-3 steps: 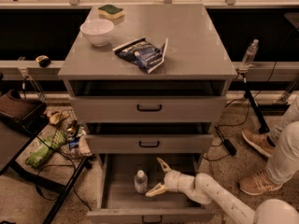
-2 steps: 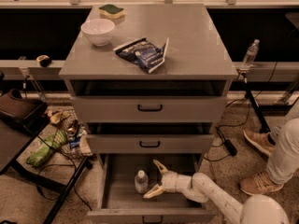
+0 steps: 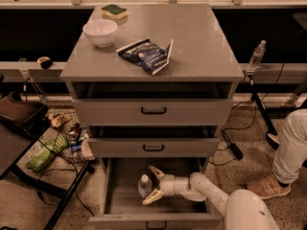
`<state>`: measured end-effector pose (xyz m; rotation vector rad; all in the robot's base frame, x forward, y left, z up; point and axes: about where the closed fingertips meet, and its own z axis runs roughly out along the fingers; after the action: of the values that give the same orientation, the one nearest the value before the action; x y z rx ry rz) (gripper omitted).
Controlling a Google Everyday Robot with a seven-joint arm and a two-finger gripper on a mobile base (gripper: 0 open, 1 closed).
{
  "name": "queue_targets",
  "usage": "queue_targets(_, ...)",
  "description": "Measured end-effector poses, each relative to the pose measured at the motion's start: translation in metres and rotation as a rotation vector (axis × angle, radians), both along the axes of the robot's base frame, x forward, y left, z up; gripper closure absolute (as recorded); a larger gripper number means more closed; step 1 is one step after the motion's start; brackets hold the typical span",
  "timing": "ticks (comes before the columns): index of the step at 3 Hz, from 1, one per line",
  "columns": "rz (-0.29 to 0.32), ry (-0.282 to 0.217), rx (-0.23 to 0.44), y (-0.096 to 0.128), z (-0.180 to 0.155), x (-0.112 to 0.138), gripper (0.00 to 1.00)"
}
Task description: Pick blue plastic bottle from bottom drawer and place on counter
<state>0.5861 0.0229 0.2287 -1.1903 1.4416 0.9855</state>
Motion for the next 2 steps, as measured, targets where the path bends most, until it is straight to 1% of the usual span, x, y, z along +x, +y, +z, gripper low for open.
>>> queue_targets(1, 0.046, 0.009, 0.023, 0.016, -0.003, 0.005, 0.19)
queue_targets(2, 0.079, 0.002, 0.047, 0.032, 0.001, 0.006, 0.42)
